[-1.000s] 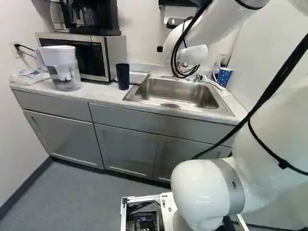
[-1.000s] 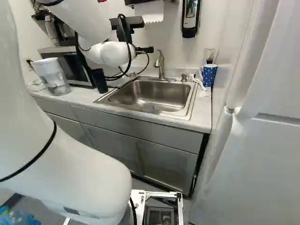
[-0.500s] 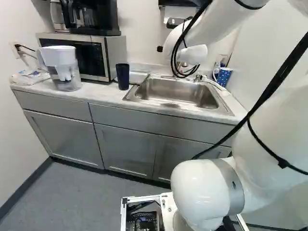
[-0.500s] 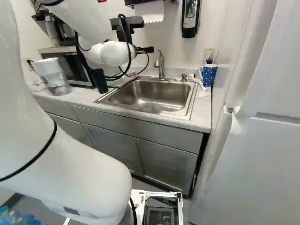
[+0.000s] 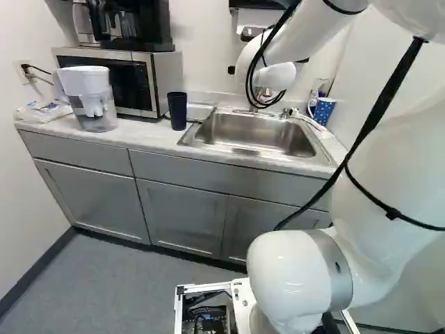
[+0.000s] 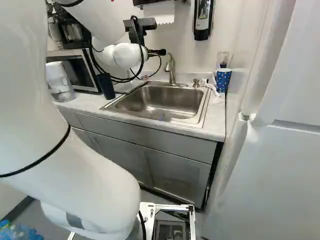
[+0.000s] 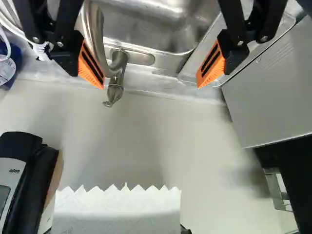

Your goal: Rinse the cup and place it in the tray

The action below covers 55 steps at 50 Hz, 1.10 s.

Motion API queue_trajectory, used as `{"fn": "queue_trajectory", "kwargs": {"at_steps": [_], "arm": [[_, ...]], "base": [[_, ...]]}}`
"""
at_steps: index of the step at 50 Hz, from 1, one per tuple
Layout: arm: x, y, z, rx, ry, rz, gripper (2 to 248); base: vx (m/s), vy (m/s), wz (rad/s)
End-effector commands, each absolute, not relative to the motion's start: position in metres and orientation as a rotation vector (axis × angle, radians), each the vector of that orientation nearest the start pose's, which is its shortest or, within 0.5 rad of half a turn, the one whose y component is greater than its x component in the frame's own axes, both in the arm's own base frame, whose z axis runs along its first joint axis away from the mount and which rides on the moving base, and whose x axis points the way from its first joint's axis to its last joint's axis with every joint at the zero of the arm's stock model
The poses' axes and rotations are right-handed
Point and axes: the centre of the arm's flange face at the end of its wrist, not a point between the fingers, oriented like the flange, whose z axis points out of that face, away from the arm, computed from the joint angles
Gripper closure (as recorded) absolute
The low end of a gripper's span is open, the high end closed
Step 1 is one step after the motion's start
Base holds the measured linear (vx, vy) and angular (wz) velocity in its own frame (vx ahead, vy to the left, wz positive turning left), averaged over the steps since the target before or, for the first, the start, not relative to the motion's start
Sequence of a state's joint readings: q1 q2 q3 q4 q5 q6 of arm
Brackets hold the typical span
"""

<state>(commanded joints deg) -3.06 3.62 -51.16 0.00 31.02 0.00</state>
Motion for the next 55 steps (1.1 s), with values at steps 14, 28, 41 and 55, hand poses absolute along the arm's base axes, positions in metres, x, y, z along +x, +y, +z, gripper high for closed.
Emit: {"fn": "queue_trajectory", "kwargs": {"at_steps": [14,28,41,55], "arm": [[0.526,-0.034,0.623,-2.343,0.075,-2.156,3],[0.553,-0.036,0.619,-2.379,0.077,-2.115,3],[0.575,-0.036,0.614,-2.427,0.076,-2.057,3],[0.596,-0.037,0.609,-2.469,0.076,-2.003,3]], "base": [[0.0,0.0,0.0],[0.0,0.0,0.0],[0.0,0.0,0.0],[0.0,0.0,0.0]]}}
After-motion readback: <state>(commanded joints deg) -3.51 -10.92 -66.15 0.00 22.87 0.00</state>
